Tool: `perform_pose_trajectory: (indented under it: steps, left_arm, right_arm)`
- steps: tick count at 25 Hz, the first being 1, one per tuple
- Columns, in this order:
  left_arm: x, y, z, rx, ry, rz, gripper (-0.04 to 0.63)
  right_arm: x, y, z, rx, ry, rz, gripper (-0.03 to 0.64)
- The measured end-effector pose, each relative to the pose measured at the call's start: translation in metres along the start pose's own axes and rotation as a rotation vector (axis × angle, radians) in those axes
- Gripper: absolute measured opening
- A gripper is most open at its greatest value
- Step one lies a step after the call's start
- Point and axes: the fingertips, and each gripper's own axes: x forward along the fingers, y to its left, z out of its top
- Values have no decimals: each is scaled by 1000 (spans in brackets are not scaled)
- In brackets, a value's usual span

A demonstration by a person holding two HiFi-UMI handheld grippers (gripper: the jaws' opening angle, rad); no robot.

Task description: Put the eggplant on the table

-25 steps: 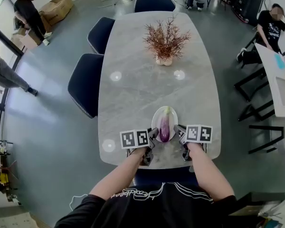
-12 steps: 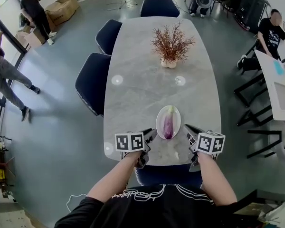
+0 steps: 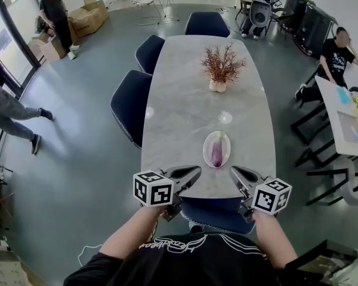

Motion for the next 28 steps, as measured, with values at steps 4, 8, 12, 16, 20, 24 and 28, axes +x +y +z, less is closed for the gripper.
perform_pose_trajectory:
  steps: [4, 8, 12, 16, 20, 24, 28]
  left_arm:
    - [-41, -48, 4, 36, -40, -54, 9]
    - [-87, -96, -8, 125, -48, -86, 9]
    - [-127, -139, -34, 217, -37, -108, 9]
    - [-168, -169, -65, 262, -43, -82, 9]
    - [-201, -194, -94, 251, -58, -82, 9]
    - [-220, -217, -120, 251, -60, -94, 9]
    - [-240, -227, -140, 254, -70, -91, 9]
  right_arm:
    - [-29, 52, -5, -7, -44, 62, 6]
    - [-58, 111, -22, -29, -78, 115, 6]
    - [-88, 165, -49, -75, -103, 161, 6]
    - [-118, 208, -76, -72, -139, 167, 6]
    - [-142, 249, -102, -97, -160, 194, 6]
    - [-160, 280, -131, -85, -160, 240, 6]
    - [-174, 295, -154, -101, -148, 236, 6]
